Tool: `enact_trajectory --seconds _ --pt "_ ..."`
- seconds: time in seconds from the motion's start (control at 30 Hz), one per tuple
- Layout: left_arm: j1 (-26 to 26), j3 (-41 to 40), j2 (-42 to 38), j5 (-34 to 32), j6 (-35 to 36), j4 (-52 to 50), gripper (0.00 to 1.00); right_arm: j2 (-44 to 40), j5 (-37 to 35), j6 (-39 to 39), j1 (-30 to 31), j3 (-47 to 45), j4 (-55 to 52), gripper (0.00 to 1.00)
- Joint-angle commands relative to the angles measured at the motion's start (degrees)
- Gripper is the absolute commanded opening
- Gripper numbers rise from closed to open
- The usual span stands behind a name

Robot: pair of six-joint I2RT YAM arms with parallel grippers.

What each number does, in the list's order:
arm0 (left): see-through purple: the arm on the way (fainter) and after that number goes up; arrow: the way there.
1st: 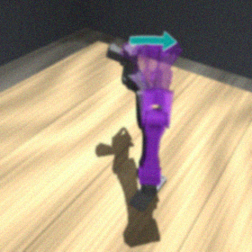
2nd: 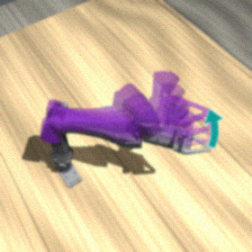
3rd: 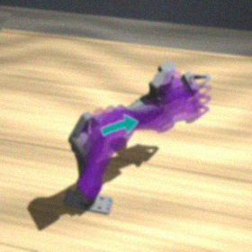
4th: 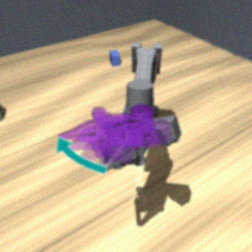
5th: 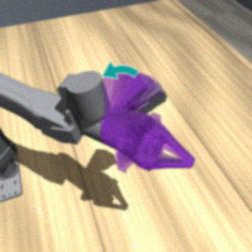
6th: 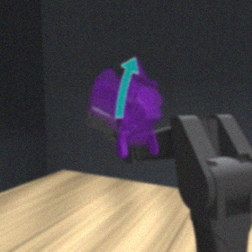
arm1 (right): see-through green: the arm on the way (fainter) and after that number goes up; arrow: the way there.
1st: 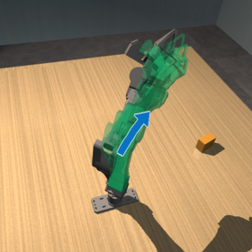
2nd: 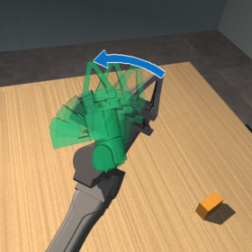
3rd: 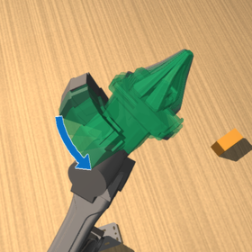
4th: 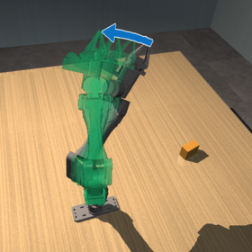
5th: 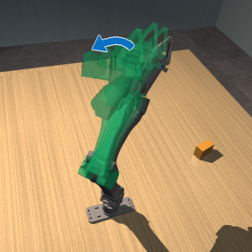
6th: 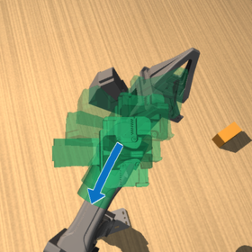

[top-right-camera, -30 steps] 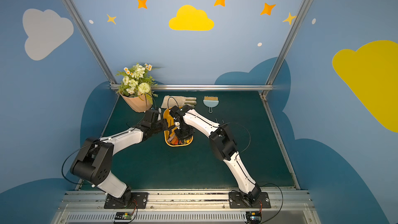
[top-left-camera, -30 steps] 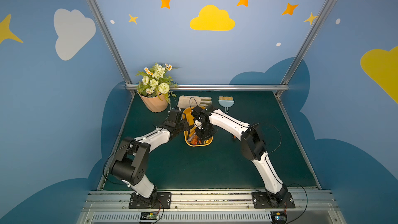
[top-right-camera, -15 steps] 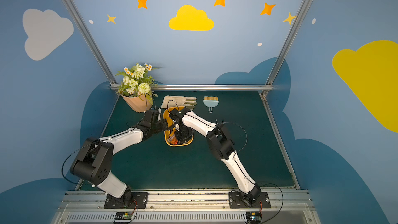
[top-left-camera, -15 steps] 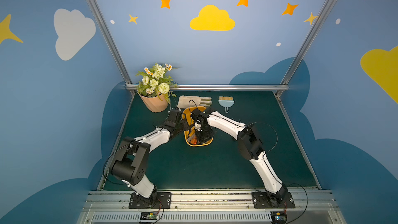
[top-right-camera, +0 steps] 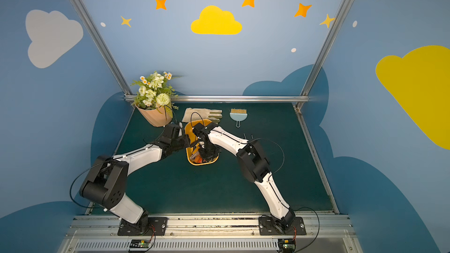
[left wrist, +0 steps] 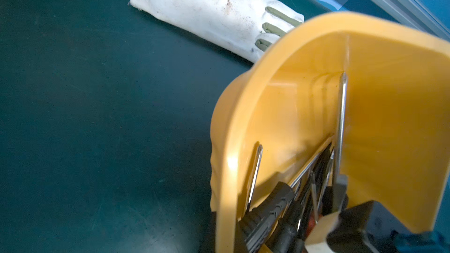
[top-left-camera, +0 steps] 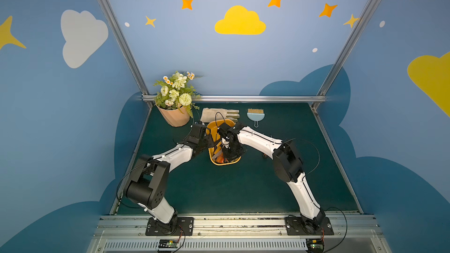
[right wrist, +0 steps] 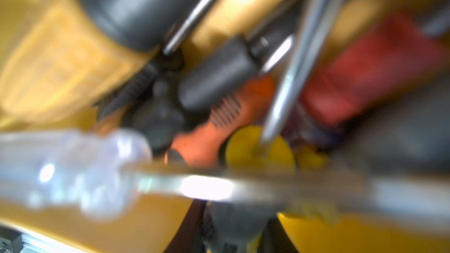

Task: Take out the screwdriver from the storage box
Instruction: Pick up the screwdriver from the storage box.

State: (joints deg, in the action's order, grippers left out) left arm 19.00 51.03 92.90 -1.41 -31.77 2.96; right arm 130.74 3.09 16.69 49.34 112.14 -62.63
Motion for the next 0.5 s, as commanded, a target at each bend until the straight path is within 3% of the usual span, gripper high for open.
enact_trajectory --seconds 0.0,0.47 --pt "-0.34 3.28 -0.69 0.88 -1.02 1.17 0.03 -3.83 -2.29 -0.59 -0.49 -0.51 0.1 0.0" --pt "-0.31 4.6 0.59 0.87 -1.31 -0.21 0.02 -6.89 -0.98 -1.72 -0.82 -0.69 0.56 0.0"
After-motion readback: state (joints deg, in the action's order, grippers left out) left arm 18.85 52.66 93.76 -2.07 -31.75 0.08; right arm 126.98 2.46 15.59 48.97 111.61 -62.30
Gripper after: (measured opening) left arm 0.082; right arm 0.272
